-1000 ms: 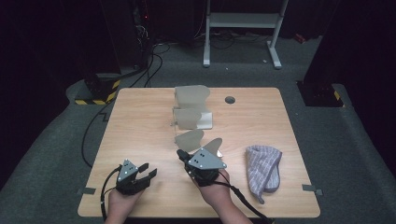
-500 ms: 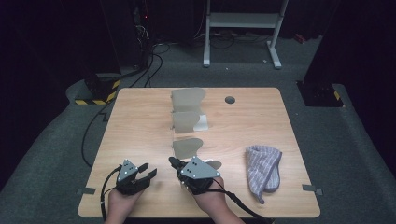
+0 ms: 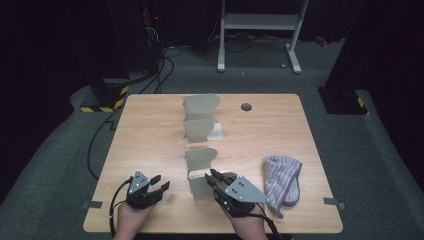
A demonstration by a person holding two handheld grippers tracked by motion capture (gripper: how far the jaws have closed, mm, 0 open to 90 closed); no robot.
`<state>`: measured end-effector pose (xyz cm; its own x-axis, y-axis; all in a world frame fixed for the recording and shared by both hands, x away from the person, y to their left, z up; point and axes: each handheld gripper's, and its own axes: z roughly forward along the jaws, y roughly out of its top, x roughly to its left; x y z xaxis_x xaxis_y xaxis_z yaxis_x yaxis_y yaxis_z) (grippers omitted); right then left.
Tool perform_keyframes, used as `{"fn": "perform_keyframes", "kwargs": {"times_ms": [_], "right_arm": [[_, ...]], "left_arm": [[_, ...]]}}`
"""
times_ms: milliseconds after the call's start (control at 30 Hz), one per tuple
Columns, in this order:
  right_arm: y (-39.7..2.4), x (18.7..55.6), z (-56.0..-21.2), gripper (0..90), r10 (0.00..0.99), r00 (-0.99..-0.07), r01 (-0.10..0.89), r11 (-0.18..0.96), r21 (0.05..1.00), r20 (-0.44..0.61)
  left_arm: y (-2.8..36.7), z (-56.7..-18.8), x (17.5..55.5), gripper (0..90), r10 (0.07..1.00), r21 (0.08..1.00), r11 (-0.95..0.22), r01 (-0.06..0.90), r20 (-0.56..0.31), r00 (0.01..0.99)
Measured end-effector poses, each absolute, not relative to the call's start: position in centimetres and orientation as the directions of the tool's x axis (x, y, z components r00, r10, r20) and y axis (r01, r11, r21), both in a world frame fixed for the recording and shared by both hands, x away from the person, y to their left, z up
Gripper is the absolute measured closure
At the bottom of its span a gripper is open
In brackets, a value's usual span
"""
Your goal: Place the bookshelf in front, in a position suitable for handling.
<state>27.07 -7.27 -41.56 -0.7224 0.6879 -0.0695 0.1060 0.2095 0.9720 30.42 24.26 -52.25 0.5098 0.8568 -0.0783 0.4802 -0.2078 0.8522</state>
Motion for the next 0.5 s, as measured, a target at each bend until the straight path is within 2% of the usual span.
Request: {"fn": "perform_keyframes", "kwargs": {"times_ms": [233,333,500], "right_arm": [[-7.9,26.5,-43.4,77.7,0.686,-0.727,0.159,0.234,0.959,-0.047],[-7.6,26.7,-44.5,75.6,0.693,-0.720,0.189,0.253,0.949,-0.041],[-7.9,28.1,-44.9,74.3,0.742,-0.669,0.214,0.236,0.948,-0.034]], "left_arm": [[23.9,-52.4,30.6,53.0,0.853,0.847,-0.220,0.484,-0.073,0.517],[23.7,-52.5,30.7,53.0,0.853,0.845,-0.222,0.486,-0.074,0.517],[23.8,-52.5,30.6,53.0,0.853,0.844,-0.218,0.489,-0.078,0.516]]}}
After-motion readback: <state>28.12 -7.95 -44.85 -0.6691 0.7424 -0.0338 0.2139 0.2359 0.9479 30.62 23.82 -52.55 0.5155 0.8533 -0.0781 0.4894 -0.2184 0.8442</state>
